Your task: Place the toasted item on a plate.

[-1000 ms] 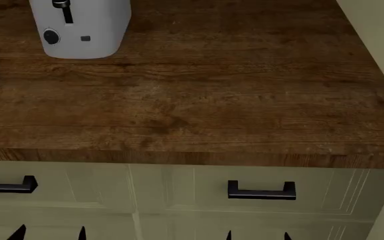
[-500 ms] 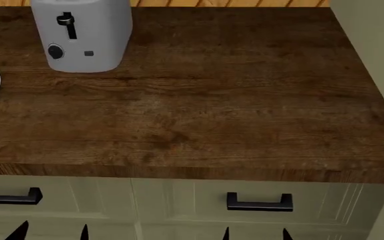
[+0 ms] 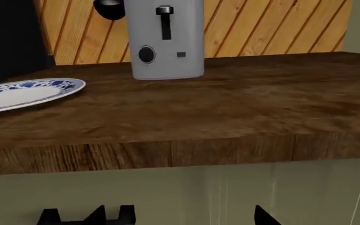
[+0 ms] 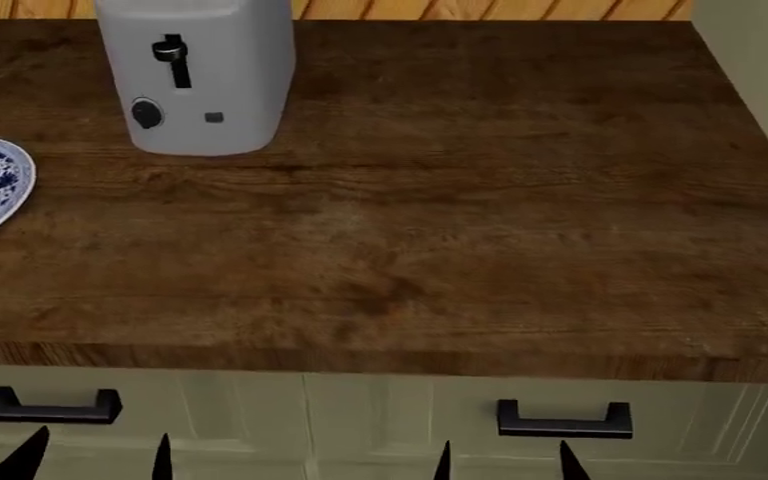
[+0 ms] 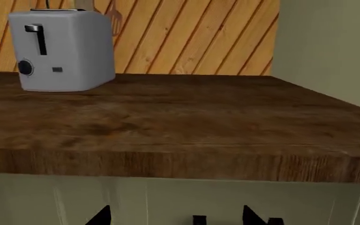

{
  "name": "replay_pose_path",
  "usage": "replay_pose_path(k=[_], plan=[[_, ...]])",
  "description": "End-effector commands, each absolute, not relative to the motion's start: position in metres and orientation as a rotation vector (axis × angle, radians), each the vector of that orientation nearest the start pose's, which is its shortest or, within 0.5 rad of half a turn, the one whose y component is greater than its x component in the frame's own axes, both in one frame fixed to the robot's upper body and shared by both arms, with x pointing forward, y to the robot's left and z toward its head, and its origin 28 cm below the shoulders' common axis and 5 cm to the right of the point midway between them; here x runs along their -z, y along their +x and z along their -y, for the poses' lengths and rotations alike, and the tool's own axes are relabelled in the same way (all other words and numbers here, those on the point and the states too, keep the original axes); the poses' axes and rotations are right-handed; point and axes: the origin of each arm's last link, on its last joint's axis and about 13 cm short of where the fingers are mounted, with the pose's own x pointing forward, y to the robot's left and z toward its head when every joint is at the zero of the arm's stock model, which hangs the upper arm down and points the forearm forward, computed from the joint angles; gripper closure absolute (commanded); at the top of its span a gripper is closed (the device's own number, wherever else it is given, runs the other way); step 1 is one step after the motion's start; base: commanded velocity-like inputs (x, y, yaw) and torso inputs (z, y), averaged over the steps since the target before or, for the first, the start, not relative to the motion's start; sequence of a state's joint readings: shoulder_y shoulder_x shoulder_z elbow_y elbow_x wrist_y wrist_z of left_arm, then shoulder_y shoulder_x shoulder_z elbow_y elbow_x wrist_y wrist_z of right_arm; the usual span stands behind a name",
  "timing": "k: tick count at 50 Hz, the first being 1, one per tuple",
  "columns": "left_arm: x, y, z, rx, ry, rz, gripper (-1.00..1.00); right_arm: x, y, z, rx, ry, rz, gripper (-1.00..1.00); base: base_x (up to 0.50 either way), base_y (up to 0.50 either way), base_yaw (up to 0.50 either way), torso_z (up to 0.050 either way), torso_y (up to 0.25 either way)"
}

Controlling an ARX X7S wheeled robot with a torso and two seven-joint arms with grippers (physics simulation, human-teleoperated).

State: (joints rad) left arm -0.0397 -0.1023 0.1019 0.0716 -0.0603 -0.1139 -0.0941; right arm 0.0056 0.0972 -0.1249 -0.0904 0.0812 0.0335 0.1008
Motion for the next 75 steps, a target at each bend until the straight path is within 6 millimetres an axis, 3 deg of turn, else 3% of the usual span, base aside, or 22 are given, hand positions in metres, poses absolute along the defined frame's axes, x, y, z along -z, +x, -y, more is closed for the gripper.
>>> replay_pose_path(k=[1, 52, 58, 64, 75], plan=[[-0.033, 0.219, -0.211, -0.013, 0.059, 0.005, -1.00, -0.032, 0.212, 0.092, -0.037, -0.003, 0.064, -1.00, 0.14, 0.34, 0.00, 0.000, 0.000], [-0.037, 0.218, -0.211, 0.004, 0.063, -0.007, -1.00, -0.040, 0.211, 0.091, -0.027, 0.013, 0.082, -1.00, 0.03, 0.41, 0.00, 0.002, 0.000], [-0.052, 0.224, -0.213, 0.014, 0.087, 0.017, -1.00, -0.066, 0.216, 0.089, -0.046, -0.013, 0.110, -1.00, 0.00, 0.00, 0.00, 0.050, 0.000], [-0.085, 0.232, -0.216, 0.042, 0.103, 0.059, -1.00, -0.094, 0.227, 0.091, -0.052, -0.052, 0.134, -1.00, 0.00, 0.00, 0.00, 0.012, 0.000], [-0.137, 0.268, -0.228, 0.031, 0.150, 0.125, -1.00, -0.147, 0.250, 0.097, -0.055, -0.105, 0.226, -1.00, 0.00, 0.00, 0.00, 0.000, 0.000]])
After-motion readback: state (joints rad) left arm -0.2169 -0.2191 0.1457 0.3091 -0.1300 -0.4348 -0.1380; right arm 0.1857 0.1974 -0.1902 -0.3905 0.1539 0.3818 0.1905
